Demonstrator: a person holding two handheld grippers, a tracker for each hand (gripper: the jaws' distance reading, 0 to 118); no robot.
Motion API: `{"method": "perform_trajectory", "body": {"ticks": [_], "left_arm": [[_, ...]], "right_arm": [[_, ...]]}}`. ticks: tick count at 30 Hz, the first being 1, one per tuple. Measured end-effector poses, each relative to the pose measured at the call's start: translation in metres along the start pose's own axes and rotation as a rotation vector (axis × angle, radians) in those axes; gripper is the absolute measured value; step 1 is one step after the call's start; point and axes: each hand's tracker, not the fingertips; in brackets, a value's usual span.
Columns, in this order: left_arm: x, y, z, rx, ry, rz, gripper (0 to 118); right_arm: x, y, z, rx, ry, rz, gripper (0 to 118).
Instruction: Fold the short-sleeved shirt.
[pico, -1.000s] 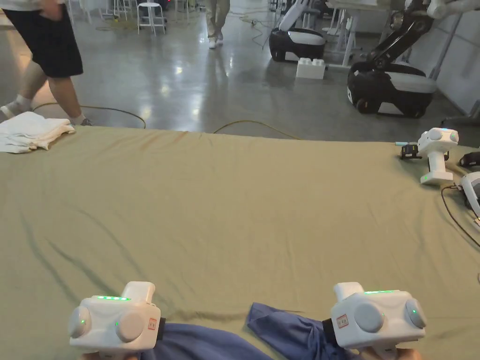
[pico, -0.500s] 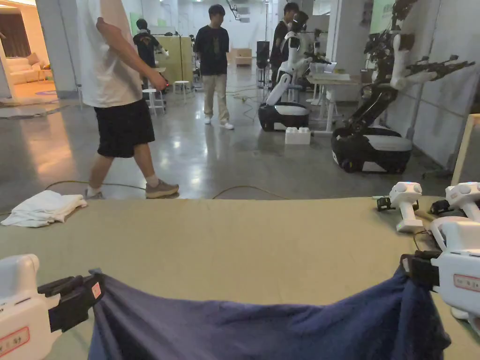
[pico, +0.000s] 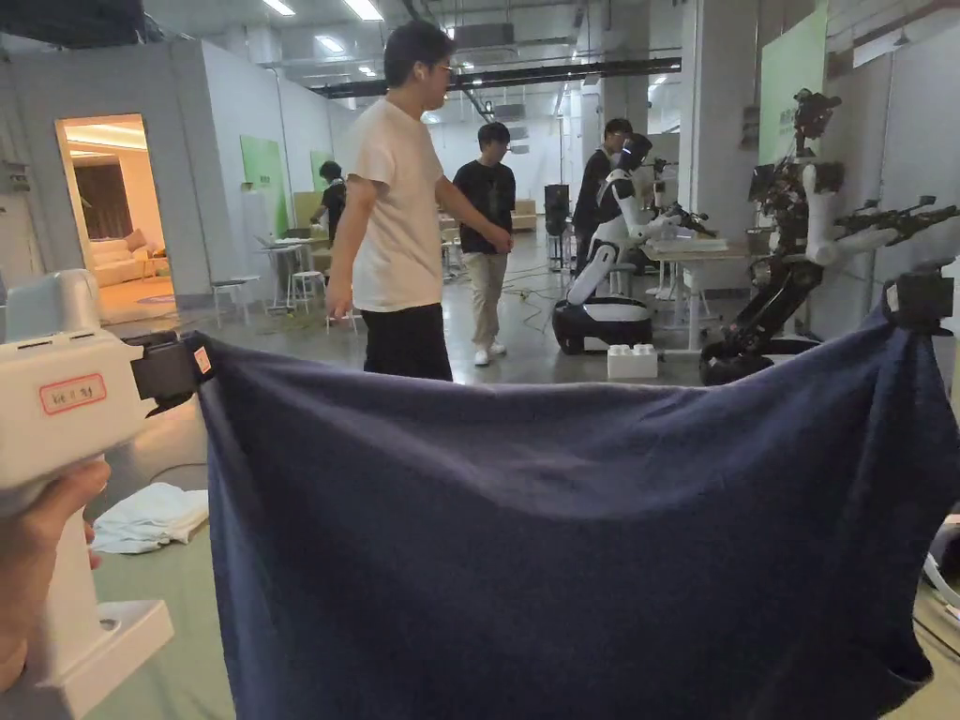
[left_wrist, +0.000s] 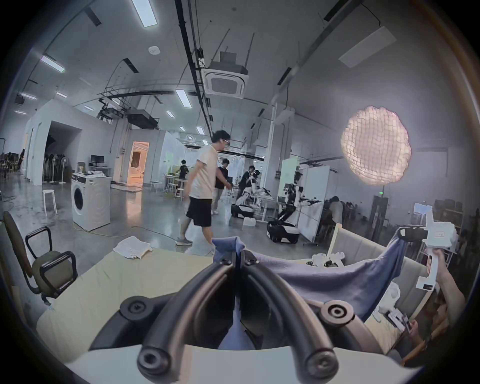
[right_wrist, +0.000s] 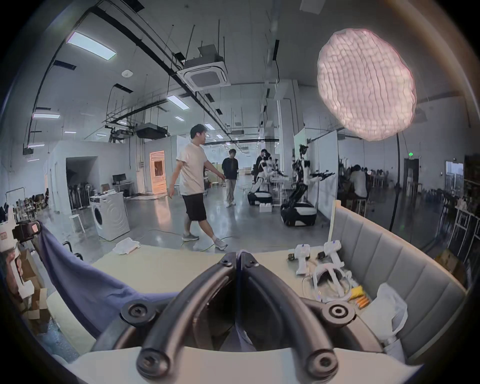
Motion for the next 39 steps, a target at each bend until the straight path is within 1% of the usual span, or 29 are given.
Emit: {"method": "perform_trajectory", "body": {"ticks": [2,5,6,7,8,12,15,18,21,25,26,27,29,32,34,38,39], "left_arm": [[0.0,0.013,-0.013,0.023,0.04,-0.029,3],[0.005,0.027,-0.036,0.034,0.119,-0.108,3],[0.004,0.03,-0.044,0.044,0.157,-0.117,3],[0.004,0.032,-0.052,0.04,0.135,-0.092,3],[0.004,0.036,-0.063,0.031,0.126,-0.081,3],[0.009,0.041,-0.107,0.014,0.161,-0.118,3],[0.005,0.046,-0.135,-0.001,0.165,-0.098,3],[0.002,0.048,-0.159,-0.025,0.189,-0.143,3],[-0.002,0.049,-0.177,-0.033,0.184,-0.126,3],[0.0,0.054,-0.199,-0.033,0.209,-0.159,3],[0.001,0.057,-0.204,-0.038,0.216,-0.164,3],[0.002,0.059,-0.21,-0.044,0.233,-0.174,3],[0.002,0.061,-0.217,-0.034,0.243,-0.161,3],[-0.004,0.052,-0.228,-0.058,0.226,-0.095,3],[-0.009,0.031,-0.235,-0.094,0.216,-0.077,3],[-0.023,-0.048,-0.243,-0.215,0.206,-0.045,3],[-0.028,-0.07,-0.243,-0.234,0.208,-0.023,3]], "right_arm": [[-0.001,0.015,-0.011,0.004,-0.005,0.011,2],[-0.003,0.029,-0.033,0.015,-0.045,0.046,2],[-0.005,0.033,-0.042,0.011,-0.078,0.068,2],[-0.007,0.035,-0.051,0.012,-0.103,0.073,2],[-0.008,0.039,-0.06,0.005,-0.105,0.073,2],[-0.011,0.05,-0.097,0.019,-0.125,0.057,2],[-0.013,0.061,-0.121,0.03,-0.135,0.037,2],[-0.011,0.07,-0.138,0.042,-0.141,0.027,2],[-0.011,0.08,-0.158,0.043,-0.151,0.041,2],[-0.018,0.096,-0.176,0.058,-0.168,0.074,2],[-0.02,0.101,-0.18,0.051,-0.167,0.102,2],[-0.023,0.103,-0.181,0.076,-0.175,0.106,2],[-0.025,0.107,-0.19,0.064,-0.163,0.086,2],[-0.033,0.097,-0.196,0.039,-0.172,0.094,2],[-0.03,0.077,-0.206,0.001,-0.152,0.076,2],[-0.025,0.006,-0.224,-0.12,-0.107,0.039,2],[-0.024,-0.02,-0.226,-0.144,-0.104,0.053,2]]}}
